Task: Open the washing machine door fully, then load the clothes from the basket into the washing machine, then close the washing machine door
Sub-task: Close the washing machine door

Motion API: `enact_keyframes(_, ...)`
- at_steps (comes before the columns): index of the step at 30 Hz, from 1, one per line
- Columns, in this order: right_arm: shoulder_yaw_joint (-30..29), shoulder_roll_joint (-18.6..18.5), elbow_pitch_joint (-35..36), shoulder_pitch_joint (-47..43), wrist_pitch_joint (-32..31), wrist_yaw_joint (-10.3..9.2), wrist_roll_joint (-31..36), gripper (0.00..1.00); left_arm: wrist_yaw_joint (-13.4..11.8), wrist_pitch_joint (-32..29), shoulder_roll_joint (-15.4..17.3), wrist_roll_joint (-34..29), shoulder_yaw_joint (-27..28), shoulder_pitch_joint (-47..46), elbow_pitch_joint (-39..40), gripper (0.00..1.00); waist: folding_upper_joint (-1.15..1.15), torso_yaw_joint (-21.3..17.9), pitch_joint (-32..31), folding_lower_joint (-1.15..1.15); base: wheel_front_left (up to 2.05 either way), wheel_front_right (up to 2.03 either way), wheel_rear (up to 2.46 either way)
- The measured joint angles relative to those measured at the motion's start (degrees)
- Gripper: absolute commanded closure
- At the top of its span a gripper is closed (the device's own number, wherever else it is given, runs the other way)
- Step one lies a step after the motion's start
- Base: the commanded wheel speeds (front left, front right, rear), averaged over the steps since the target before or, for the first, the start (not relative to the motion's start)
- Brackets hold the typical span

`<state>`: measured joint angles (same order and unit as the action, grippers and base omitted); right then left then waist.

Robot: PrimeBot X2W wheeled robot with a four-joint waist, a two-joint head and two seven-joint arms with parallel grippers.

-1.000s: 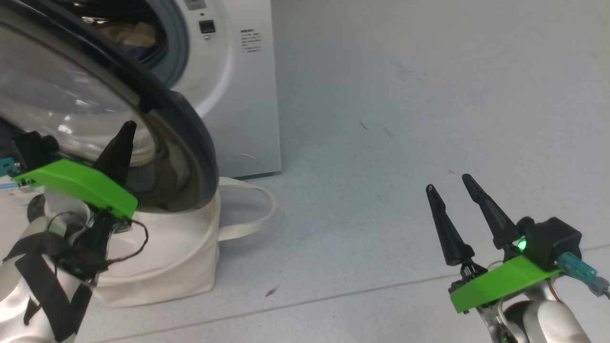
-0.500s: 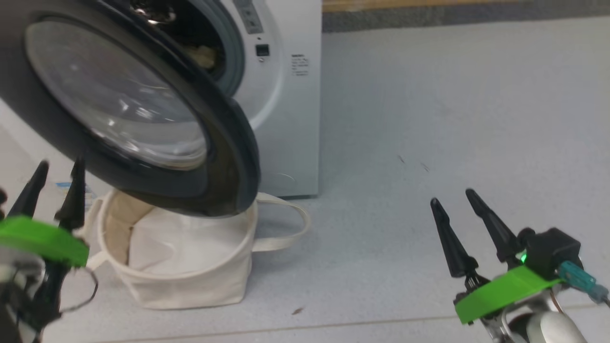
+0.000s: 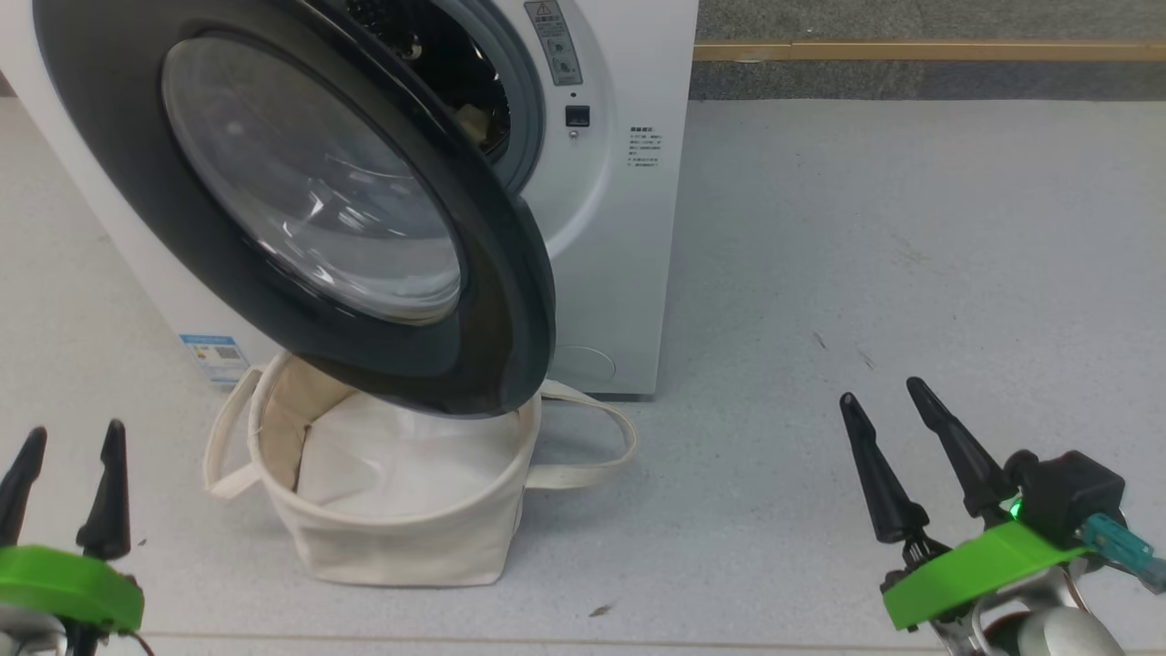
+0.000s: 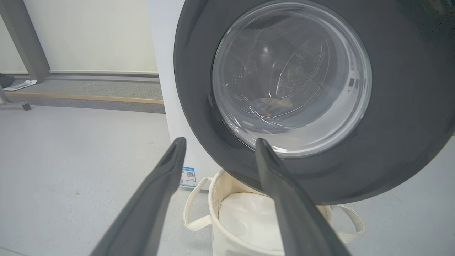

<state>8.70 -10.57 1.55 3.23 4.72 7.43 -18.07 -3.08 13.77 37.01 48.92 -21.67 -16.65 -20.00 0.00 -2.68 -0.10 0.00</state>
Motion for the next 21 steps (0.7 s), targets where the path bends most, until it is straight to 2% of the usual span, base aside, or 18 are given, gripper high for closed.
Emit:
enact_keyframes(3,0.0,0.1,-0.4,0.0,0.5,0.00,-0.2,0.00,0.2,0.3,0.0,-0.6,0.7,2.0,0.9,0.00,0.00,0.2,0.0,0.00,0.00,0.00,0.00)
enact_keyframes(8,-0.1,0.9,-0.5,0.0,1.3,0.00,-0.2,0.00,2.1,0.4,0.1,-2.0,0.9,3.8,3.9,0.00,0.00,0.0,0.0,0.00,0.00,0.00,0.00)
enact_keyframes(21,-0.2,1.4,-0.9,-0.2,2.0,0.00,-0.2,0.00,3.0,0.4,1.1,-3.2,1.6,7.4,8.0,0.00,0.00,0.0,-0.1,0.00,0.00,0.00,0.00)
